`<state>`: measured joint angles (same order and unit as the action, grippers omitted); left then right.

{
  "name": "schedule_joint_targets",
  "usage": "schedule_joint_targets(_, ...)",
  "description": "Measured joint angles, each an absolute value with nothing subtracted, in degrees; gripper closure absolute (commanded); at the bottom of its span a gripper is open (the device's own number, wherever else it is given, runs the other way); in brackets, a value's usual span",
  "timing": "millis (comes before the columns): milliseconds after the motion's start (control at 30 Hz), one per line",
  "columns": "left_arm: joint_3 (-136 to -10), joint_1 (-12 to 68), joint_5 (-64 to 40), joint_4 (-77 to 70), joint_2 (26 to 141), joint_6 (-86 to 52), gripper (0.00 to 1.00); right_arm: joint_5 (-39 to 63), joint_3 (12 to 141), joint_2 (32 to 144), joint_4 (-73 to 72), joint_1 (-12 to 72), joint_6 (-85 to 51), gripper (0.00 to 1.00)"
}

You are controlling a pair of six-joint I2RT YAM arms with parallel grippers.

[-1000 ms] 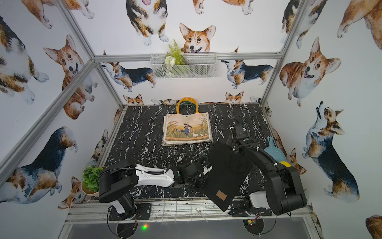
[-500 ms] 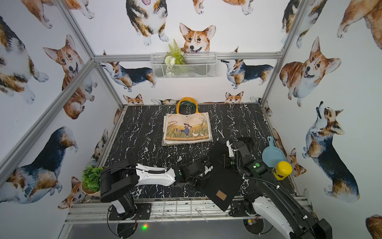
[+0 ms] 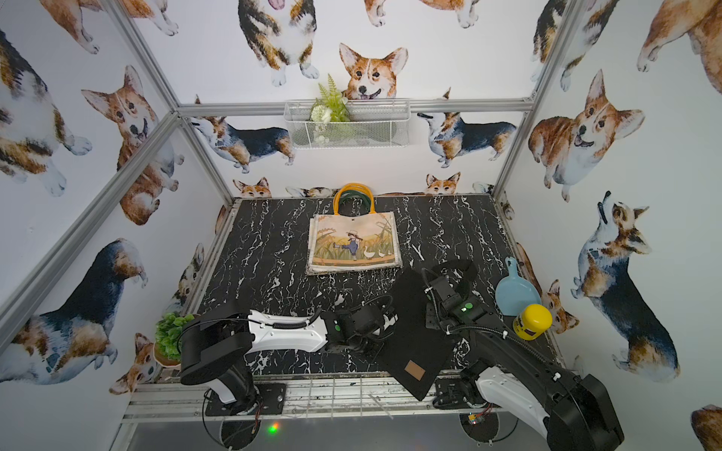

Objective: Put away the canvas bag
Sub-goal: Adjust the canvas bag at the center of the board.

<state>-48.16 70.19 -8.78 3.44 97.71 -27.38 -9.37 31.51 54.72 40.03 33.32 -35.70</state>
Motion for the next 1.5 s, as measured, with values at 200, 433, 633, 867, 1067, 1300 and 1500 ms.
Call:
schedule_joint_targets(200,-48.34,70.19,-8.78,3.95,97.71,-27.18,1.0,-8.97,31.33,59.77,37.43,33.76,-35.94,0.58)
schedule_joint_targets(433,-48.34,70.19,-8.84,3.95,97.89,-26.96,1.0,-12.36,33.91,64.55,37.17,34.81,-36.4,0.55)
schedule_joint_targets(633,-48.07,70.15,-8.91,3.75,97.78,-26.96,1.0,-16.38,36.71,71.09,37.67,37.93,-37.47,0.53)
schedule_joint_targets(867,-47.94,70.02,-8.88,3.79,97.49,-26.55,1.0,-20.29,41.01,78.91,38.96,40.77,-38.04,0.64)
schedule_joint_targets(1067,-47.31,69.71,-9.04,3.99,96.82,-26.3,1.0,-22.85,42.28,81.52,41.06,40.71,-39.62,0.68)
schedule_joint_targets(1300,-46.24,69.41,-9.08,3.9,95.96,-26.09,1.0,-21.63,42.37,82.67,41.32,38.81,-39.29,1.0)
schedule_joint_targets(1500,-45.71,69.32,-9.21,3.29,95.64,-26.09,1.0,-17.85,43.29,81.62,41.82,37.87,-37.54,1.0)
